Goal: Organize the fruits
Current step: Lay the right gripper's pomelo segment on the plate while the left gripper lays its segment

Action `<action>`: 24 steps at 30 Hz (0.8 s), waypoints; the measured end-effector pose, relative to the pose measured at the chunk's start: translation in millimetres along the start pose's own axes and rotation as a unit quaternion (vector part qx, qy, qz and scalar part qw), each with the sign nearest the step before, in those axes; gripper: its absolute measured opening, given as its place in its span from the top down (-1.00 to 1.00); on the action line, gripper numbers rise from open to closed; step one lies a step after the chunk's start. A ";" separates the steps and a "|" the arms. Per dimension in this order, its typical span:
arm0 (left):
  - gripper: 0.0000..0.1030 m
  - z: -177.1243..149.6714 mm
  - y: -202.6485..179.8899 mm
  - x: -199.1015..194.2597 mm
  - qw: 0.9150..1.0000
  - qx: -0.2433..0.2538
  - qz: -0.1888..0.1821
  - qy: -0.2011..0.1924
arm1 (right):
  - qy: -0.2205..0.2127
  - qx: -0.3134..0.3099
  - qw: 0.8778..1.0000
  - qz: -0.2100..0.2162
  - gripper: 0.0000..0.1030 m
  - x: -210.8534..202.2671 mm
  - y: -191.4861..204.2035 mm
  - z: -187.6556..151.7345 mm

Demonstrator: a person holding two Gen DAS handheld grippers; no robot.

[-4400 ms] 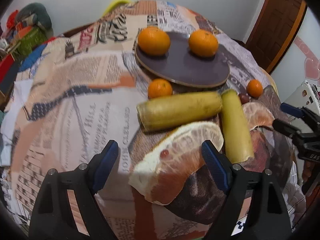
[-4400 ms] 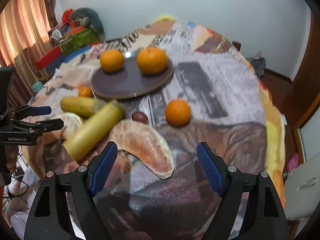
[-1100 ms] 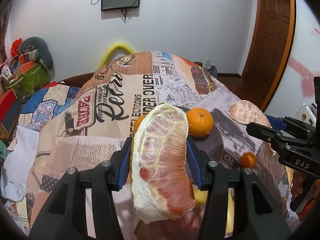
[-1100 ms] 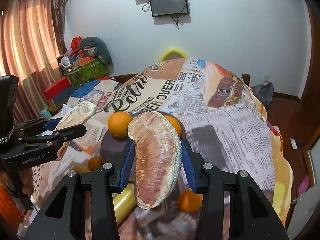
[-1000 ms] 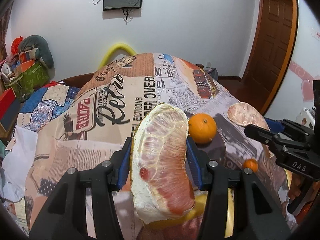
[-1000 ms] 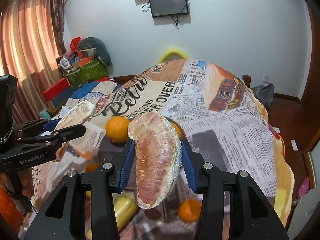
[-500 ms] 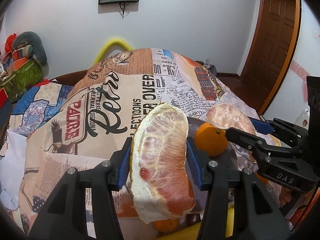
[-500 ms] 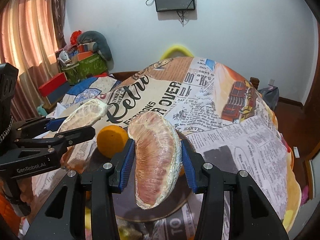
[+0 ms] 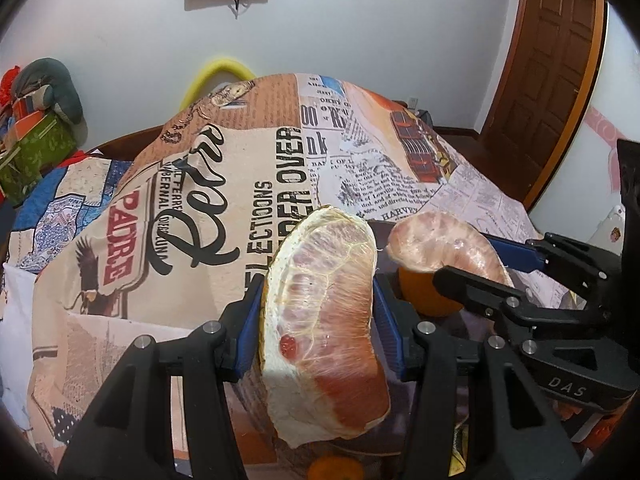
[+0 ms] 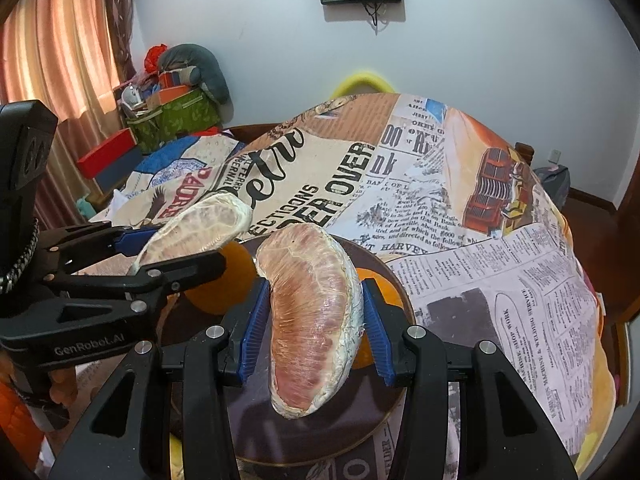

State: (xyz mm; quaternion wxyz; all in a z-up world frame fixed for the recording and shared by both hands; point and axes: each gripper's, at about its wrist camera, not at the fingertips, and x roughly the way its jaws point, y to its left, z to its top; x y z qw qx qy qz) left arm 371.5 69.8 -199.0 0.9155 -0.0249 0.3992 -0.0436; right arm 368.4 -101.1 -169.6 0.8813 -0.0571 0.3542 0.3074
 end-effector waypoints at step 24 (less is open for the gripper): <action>0.00 -9.3 -8.8 -53.0 1.000 0.008 0.009 -0.023 | -0.029 -0.005 1.000 -0.002 0.16 -53.8 8.1 -10.3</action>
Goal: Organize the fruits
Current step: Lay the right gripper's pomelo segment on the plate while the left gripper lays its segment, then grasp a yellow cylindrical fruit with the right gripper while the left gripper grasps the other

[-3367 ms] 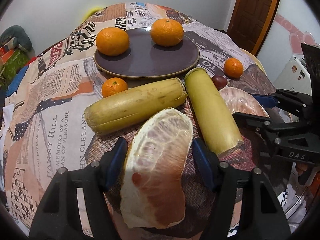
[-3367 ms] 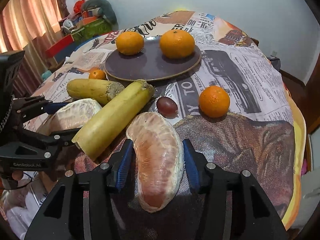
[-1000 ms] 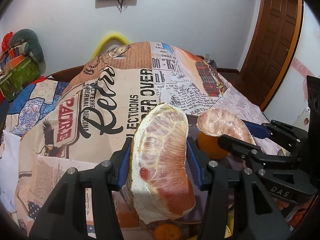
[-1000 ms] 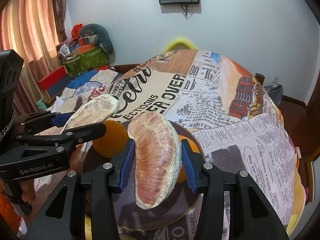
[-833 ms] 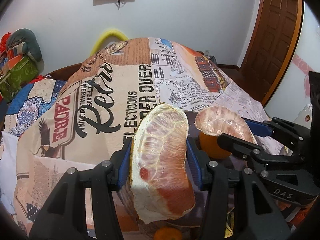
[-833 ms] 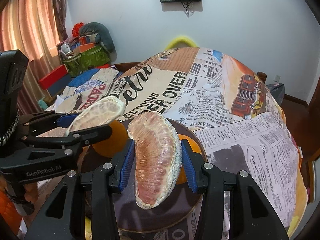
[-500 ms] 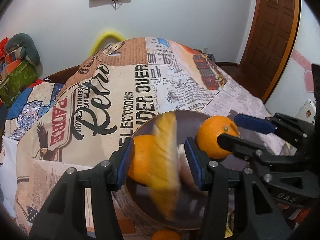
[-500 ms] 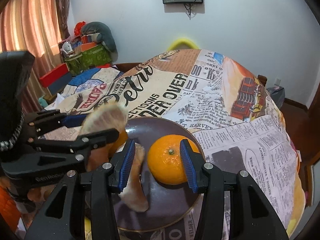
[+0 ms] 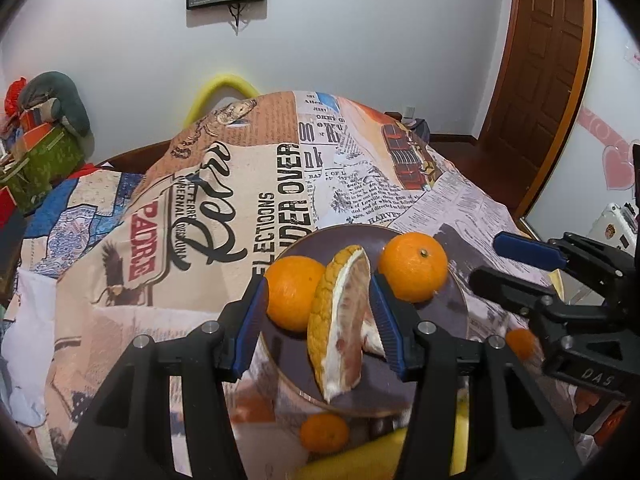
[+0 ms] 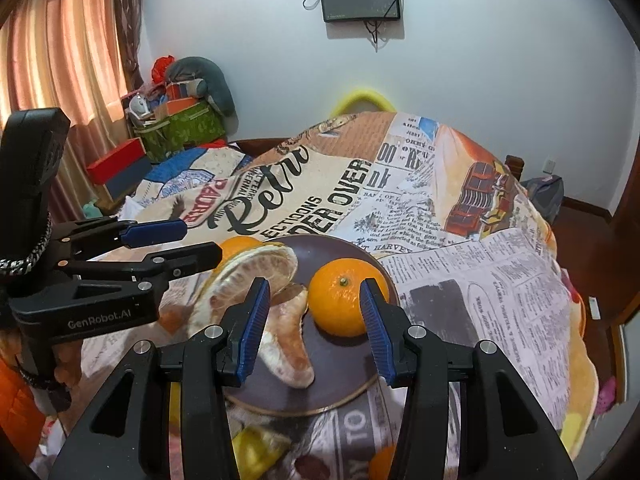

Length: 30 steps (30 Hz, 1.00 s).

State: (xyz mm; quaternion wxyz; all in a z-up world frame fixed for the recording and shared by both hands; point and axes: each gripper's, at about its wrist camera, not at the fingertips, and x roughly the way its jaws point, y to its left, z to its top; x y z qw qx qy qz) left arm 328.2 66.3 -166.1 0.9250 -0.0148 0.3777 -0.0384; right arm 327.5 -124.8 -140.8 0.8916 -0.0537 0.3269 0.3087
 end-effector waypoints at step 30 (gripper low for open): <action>-0.07 -95.7 3.6 -25.8 0.993 0.010 -0.030 0.110 | 0.096 0.034 0.994 0.039 0.14 -17.3 46.8 -98.1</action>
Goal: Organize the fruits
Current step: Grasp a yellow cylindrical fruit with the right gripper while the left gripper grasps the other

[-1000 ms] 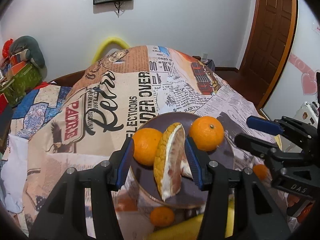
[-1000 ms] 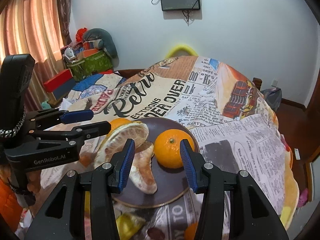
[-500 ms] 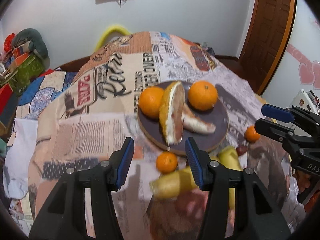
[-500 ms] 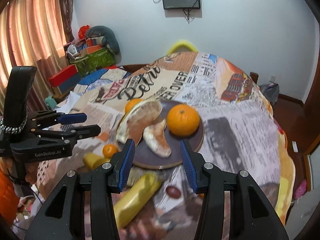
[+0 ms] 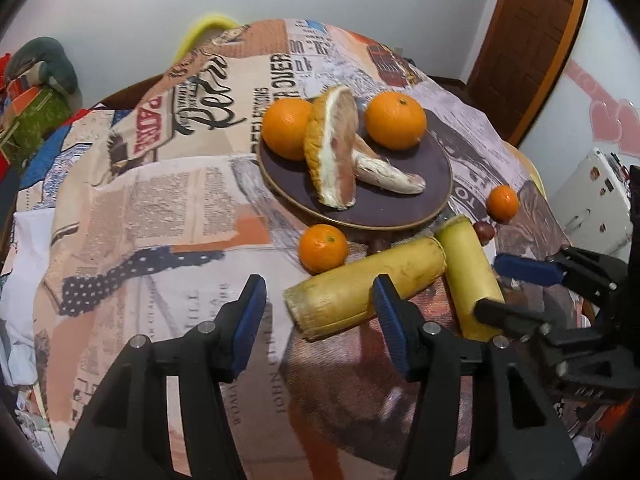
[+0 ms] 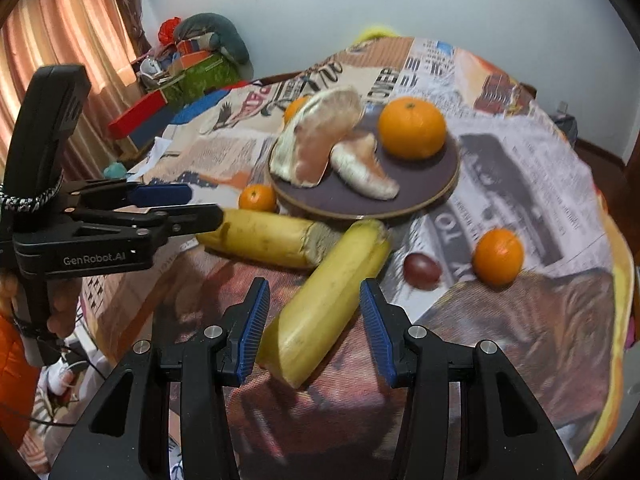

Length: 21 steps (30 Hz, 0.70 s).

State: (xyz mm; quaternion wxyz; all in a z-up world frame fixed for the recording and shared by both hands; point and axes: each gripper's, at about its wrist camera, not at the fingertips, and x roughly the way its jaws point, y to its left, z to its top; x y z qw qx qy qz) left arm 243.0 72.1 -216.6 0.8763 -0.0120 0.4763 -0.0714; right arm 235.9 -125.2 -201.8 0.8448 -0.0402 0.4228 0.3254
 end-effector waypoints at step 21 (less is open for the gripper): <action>-0.24 -5.3 -34.1 17.2 0.996 0.084 -0.017 0.000 | -0.002 0.014 1.000 0.012 0.15 -0.2 -9.8 -14.6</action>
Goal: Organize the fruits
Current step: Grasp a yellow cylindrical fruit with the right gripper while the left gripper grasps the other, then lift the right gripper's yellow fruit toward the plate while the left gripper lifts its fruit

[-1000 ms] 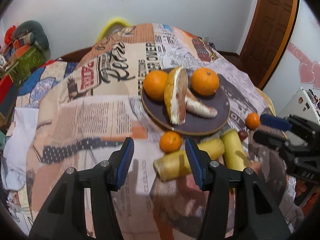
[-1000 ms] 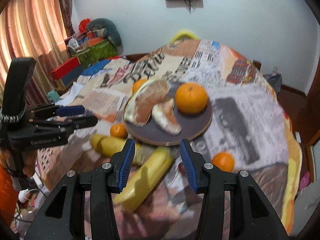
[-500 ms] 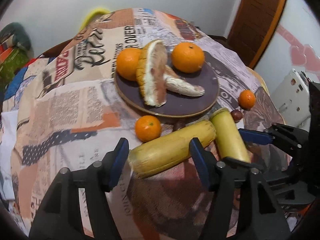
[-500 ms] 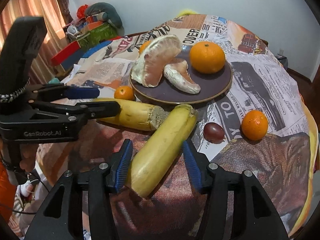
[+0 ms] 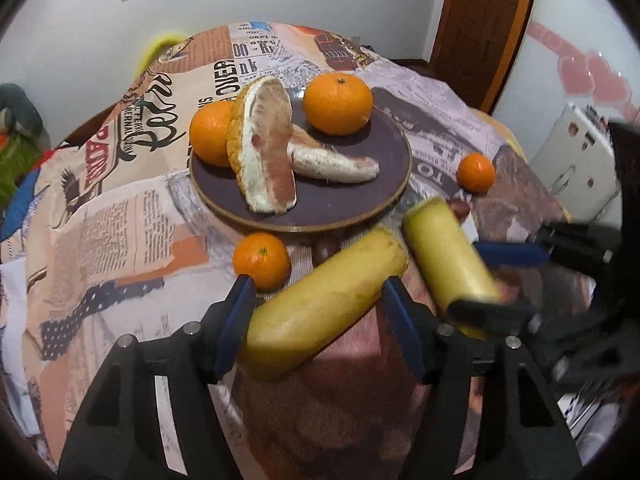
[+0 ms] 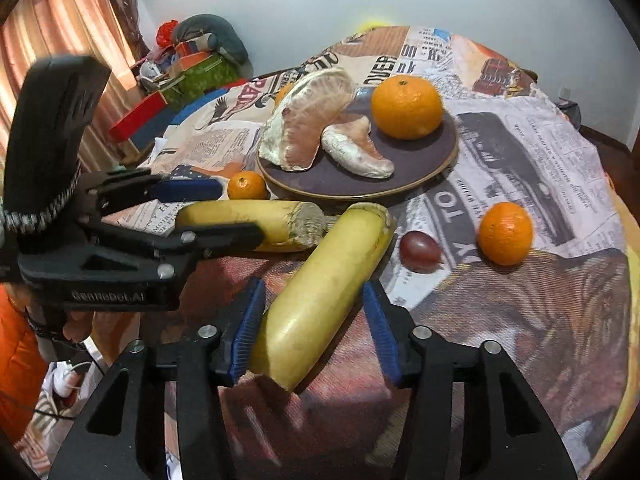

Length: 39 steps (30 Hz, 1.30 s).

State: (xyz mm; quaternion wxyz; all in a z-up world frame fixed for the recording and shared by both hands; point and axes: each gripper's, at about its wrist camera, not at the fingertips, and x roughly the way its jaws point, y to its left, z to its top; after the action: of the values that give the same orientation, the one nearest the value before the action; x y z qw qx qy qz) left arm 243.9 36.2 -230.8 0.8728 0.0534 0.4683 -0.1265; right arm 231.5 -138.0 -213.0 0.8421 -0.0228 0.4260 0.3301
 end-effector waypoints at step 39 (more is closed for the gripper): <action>0.26 -59.3 -21.3 -45.1 0.998 -0.059 -0.010 0.021 | 0.022 -0.024 0.999 -0.003 0.35 -32.9 -0.9 -24.1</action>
State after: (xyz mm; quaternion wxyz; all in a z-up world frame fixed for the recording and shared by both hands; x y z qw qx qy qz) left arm 166.6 36.0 -225.7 0.8630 -0.0005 0.4939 -0.1065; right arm 201.3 -164.1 -204.4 0.8323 -0.0517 0.4365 0.3376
